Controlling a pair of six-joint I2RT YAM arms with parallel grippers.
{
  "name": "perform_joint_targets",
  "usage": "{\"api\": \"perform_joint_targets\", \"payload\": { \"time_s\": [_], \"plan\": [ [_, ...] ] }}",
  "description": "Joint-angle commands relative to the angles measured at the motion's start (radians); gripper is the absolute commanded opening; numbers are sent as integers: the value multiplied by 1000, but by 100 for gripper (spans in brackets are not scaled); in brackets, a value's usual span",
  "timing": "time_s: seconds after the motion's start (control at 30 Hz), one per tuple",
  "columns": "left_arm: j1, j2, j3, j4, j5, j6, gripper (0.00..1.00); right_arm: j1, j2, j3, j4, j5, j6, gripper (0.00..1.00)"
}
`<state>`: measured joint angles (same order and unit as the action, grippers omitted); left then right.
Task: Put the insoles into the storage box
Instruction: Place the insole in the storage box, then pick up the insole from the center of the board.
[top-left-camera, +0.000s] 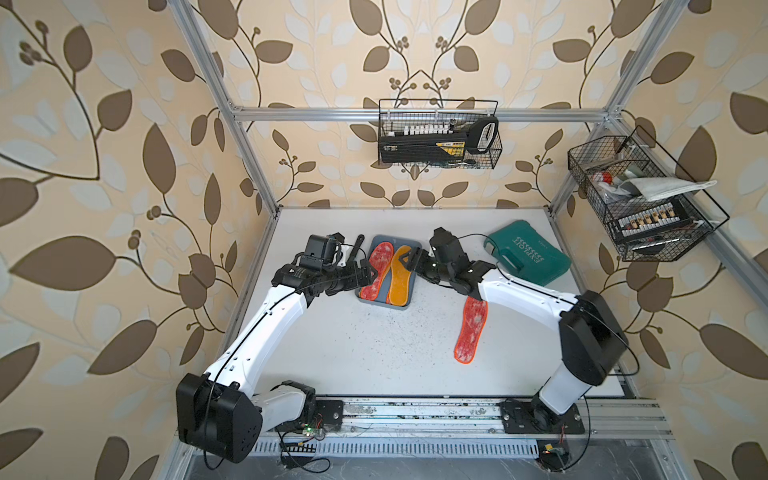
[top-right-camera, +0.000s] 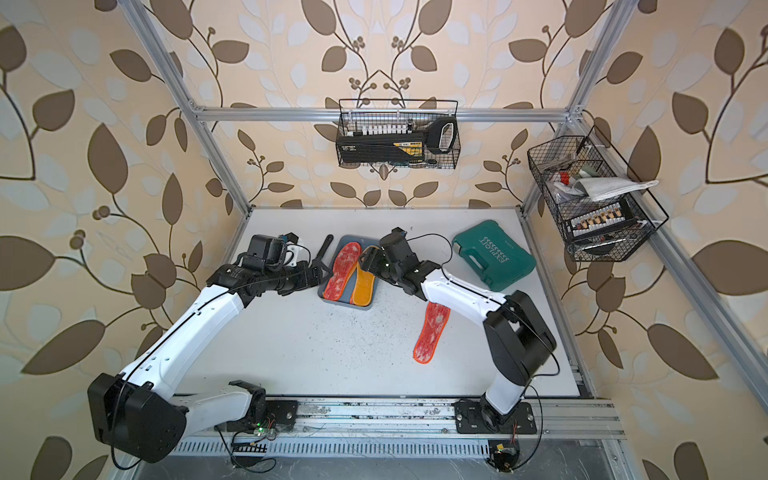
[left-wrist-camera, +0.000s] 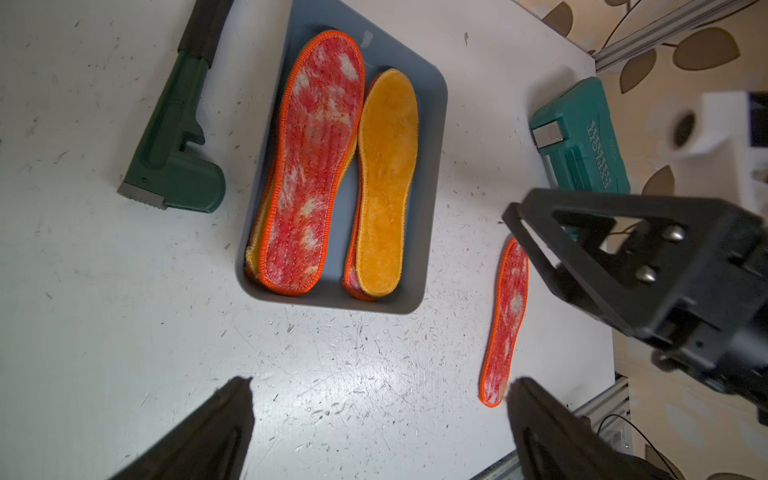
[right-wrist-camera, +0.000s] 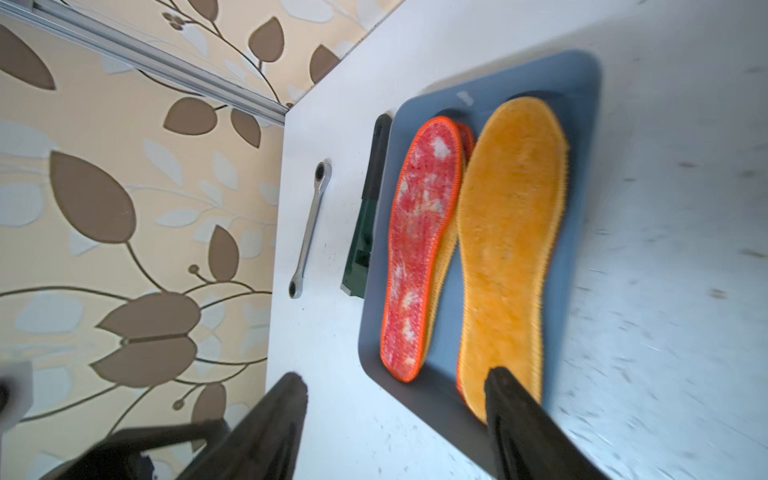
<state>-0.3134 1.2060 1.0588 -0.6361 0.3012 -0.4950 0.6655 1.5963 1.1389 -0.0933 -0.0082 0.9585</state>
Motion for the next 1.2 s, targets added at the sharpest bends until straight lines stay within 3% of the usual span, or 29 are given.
{"api": "perform_joint_targets", "payload": {
  "time_s": [0.0, 0.13, 0.37, 0.73, 1.17],
  "plan": [
    [8, 7, 3, 16, 39, 24, 99, 2, -154, -97, -196, 146, -161, 75],
    [8, 25, 5, 32, 63, 23, 99, -13, -356, -223, -419, 289, -217, 79],
    [7, 71, 3, 81, 118, -5, 99, -110, -535, -407, -566, 305, -185, 79],
    [-10, 80, -23, 142, 172, -50, 99, -102, -431, -491, -491, 217, -136, 68],
    [-30, 112, -6, 145, 185, -49, 99, -73, -244, -513, -383, 239, -106, 53]
  ]
}}
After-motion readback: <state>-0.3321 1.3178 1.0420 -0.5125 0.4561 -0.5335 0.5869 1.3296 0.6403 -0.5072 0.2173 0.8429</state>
